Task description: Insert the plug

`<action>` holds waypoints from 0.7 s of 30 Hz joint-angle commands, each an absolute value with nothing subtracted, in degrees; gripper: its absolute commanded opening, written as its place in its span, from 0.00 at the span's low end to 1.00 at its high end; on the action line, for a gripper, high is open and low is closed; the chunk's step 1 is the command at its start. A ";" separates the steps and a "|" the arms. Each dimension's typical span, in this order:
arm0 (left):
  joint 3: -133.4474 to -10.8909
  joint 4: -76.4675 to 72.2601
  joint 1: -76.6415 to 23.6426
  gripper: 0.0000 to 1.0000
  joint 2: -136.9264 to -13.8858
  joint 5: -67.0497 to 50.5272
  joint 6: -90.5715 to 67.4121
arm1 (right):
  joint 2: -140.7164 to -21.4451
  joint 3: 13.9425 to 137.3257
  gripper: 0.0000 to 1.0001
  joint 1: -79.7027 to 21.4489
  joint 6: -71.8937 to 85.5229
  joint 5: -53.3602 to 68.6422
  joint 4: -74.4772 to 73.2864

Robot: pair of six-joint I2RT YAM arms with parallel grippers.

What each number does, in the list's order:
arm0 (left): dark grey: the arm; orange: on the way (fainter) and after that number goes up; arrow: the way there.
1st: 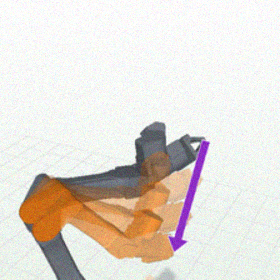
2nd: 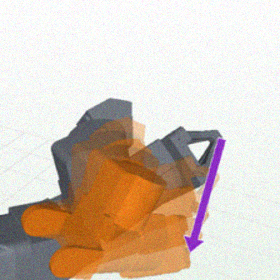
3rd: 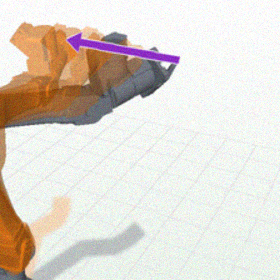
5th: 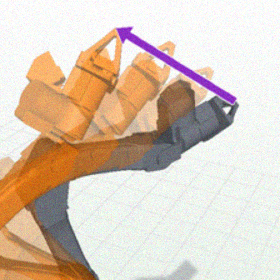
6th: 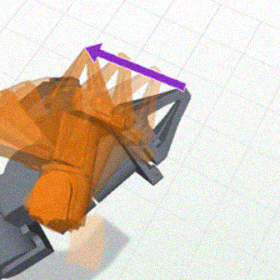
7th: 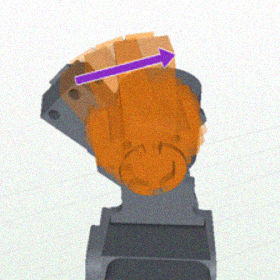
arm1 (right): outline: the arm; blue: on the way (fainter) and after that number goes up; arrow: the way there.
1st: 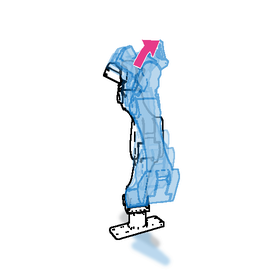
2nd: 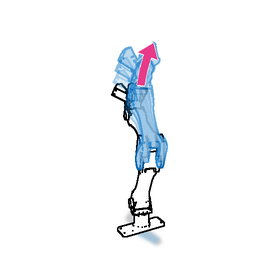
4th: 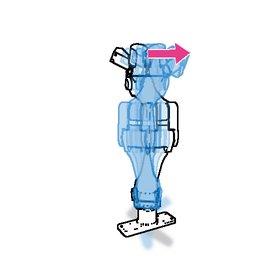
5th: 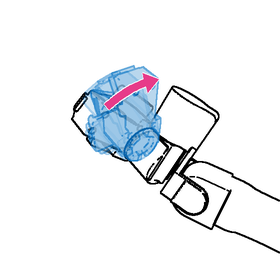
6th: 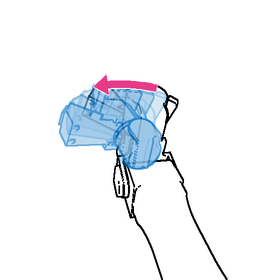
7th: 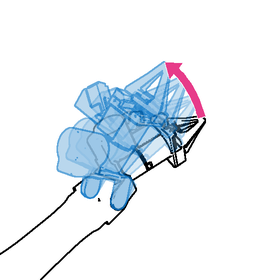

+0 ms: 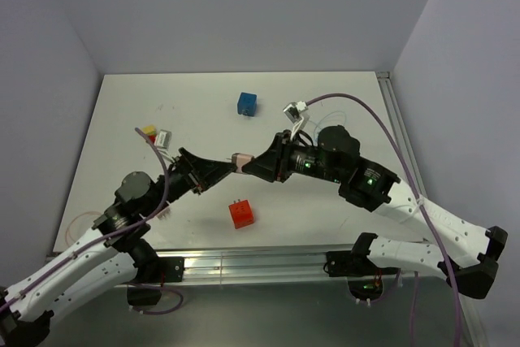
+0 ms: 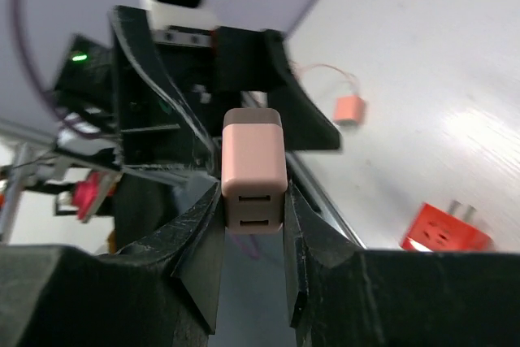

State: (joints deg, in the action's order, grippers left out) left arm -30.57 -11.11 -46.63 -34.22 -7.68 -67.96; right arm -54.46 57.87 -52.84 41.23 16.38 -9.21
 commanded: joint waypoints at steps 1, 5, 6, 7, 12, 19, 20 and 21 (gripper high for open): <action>-35.94 18.12 -46.58 0.97 -29.11 10.61 -65.03 | -58.87 65.81 0.00 -52.65 35.08 9.50 -27.13; -36.83 28.54 -46.67 0.97 -26.90 19.86 -68.11 | -69.13 74.25 0.00 -52.65 30.94 6.52 -42.60; -36.48 29.00 -46.58 0.97 -26.63 20.30 -68.03 | -70.91 77.57 0.00 -52.65 30.42 5.81 -48.02; -35.43 29.26 -46.58 0.97 -26.28 20.74 -67.94 | -72.84 79.17 0.00 -52.73 29.11 5.45 -50.34; -33.05 30.15 -46.67 0.93 -26.28 20.83 -68.73 | -83.92 86.56 0.00 -54.40 27.34 4.49 -61.06; -29.54 30.24 -46.58 0.90 -24.44 20.75 -68.29 | -93.77 92.81 0.00 -57.65 27.24 4.57 -67.85; -29.10 29.97 -46.58 0.90 -24.09 19.79 -68.20 | -95.26 93.25 0.00 -58.00 27.42 4.92 -68.11; -28.66 29.45 -46.58 0.89 -23.56 19.34 -68.29 | -95.97 93.95 0.00 -58.18 28.03 5.36 -68.55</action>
State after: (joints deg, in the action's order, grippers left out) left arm -29.78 30.20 -46.59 -25.04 19.75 -68.40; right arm -95.09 89.60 -57.10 28.38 5.19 -63.90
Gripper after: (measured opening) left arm 0.901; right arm 0.360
